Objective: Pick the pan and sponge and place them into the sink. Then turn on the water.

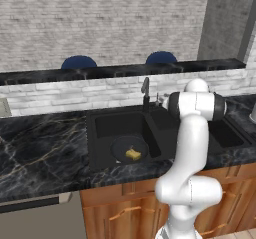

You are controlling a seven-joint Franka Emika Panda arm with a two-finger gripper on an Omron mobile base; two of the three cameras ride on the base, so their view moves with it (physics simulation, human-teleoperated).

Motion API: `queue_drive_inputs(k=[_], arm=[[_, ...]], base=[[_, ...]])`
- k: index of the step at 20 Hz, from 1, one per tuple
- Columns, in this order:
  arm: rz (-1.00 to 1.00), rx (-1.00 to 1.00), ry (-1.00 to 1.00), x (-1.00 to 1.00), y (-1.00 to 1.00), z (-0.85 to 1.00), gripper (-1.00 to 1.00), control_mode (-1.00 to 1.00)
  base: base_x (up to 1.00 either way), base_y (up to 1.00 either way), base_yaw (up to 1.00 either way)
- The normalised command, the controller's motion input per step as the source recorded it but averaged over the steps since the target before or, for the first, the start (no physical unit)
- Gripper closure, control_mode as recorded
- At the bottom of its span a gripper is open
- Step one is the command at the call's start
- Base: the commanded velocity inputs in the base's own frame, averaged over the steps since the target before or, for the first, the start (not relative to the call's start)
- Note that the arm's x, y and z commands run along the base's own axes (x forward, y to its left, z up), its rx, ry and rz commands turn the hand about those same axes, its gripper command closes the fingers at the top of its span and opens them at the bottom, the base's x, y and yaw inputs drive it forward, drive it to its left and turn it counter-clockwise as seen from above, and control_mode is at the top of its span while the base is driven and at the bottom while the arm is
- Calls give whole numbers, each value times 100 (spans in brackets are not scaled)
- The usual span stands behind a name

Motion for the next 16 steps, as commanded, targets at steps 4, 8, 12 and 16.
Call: queue_drive_inputs(k=[4, 8, 12, 16], arm=[[-4, 0, 0, 18, 2, 0, -100, -100], [-3, 0, 0, 29, 0, -2, -100, -100], [-3, 0, 1, 35, 0, -11, -100, -100], [-1, 0, 2, 32, 0, -16, -100, -100]], base=[[0, 0, 0], [0, 0, 0], [0, 0, 0], [0, 0, 0]])
